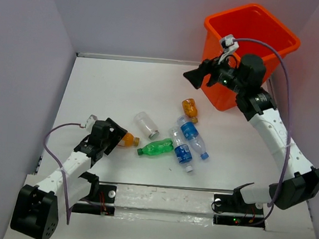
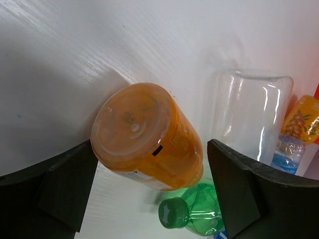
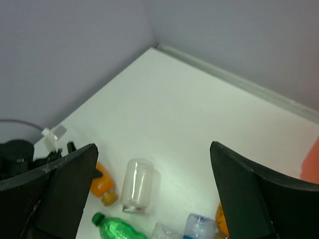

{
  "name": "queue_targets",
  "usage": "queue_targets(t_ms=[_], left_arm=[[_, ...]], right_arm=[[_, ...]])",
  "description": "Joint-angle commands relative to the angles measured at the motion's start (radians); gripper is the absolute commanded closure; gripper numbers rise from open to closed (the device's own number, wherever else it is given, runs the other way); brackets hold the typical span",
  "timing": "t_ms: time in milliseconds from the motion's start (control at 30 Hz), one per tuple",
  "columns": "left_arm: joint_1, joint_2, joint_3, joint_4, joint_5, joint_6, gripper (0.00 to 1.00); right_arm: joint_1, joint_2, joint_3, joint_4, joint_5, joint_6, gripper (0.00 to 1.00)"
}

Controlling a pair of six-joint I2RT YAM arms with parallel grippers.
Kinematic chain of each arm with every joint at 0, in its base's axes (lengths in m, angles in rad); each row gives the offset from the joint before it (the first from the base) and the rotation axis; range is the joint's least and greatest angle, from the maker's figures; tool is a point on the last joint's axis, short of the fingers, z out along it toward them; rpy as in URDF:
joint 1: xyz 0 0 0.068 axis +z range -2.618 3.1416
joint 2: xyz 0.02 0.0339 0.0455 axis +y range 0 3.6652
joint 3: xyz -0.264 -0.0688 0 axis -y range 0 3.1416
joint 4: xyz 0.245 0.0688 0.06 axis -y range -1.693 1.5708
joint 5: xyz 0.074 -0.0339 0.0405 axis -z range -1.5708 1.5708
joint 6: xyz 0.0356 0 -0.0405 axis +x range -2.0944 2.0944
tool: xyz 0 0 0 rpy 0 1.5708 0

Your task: Put the plastic bottles in the bin

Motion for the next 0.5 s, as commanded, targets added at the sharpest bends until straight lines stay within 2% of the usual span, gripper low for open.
queue_targets(t_ms=[0,300,367,467], left_arm=[[0.001,0.042,-0.022,0.089,-0.073,-0.02,0.01],[0.001,0.145,0.003,0.184,-0.085,0.014,0.02],[0.001,0.164,0.012,0.189,-0.085,0.023,0.07],[0.001,0.171,0.019,0.201,-0.093,0.036,0.2]], right_arm=[[0.066,0.014,-0.117,0.014,-0.093,-0.033,0.01],[0.224,0.091,-0.281,0.048,-0.035,0.0,0.02],[0.249,0.143,-0.251,0.032,0.003,-0.004,0.02],[0.292,0.266,-0.18,-0.014,0.013,-0.007,0.02]])
